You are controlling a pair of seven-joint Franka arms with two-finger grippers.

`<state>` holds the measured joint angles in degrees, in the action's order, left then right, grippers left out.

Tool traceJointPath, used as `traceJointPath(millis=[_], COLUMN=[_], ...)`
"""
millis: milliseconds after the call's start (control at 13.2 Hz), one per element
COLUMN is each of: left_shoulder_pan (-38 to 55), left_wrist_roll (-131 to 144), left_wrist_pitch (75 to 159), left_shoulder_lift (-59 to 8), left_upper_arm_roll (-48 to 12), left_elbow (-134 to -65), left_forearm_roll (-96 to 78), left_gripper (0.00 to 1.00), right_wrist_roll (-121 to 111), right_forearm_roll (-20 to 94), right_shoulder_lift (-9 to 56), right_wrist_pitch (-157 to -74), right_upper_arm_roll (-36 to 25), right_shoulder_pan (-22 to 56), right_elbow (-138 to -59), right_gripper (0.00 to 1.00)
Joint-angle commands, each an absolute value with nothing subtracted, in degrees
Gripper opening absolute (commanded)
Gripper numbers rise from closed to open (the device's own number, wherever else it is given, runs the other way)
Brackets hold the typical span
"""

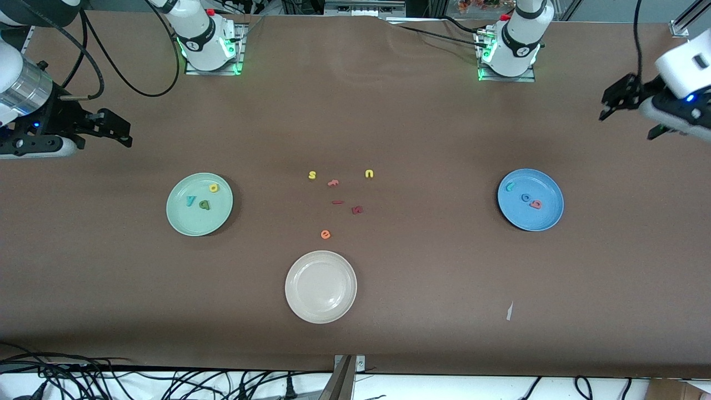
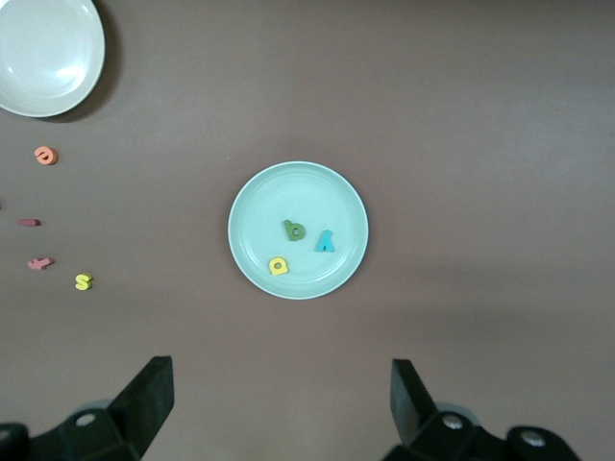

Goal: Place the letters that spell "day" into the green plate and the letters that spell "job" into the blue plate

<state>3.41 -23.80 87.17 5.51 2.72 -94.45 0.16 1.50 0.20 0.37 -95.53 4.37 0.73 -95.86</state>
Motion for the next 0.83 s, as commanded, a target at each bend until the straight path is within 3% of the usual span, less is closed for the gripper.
traceJointPath(millis=[0,757], left_shoulder_pan=[3.78,5.27], left_wrist_roll=[-23.21,-6.86], left_wrist_pitch=[84.29,82.53], left_shoulder_lift=[3.96,3.34], left_upper_arm_roll=[2.63,2.73], left_elbow=[-90.26,-89.82], left_forearm_roll=[1.76,1.23], left_gripper=[1.00,1.00], right_wrist_roll=[1.76,1.67], right_forearm_roll=[0.53,0.44], right_shoulder_lift=[-0.62,-0.18], right_wrist_pitch=[-95.27,-97.02], right_upper_arm_roll=[5.45,4.13], right_shoulder_pan=[0.35,0.09], right_elbow=[-96.50,-96.50], right_gripper=[1.00,1.00])
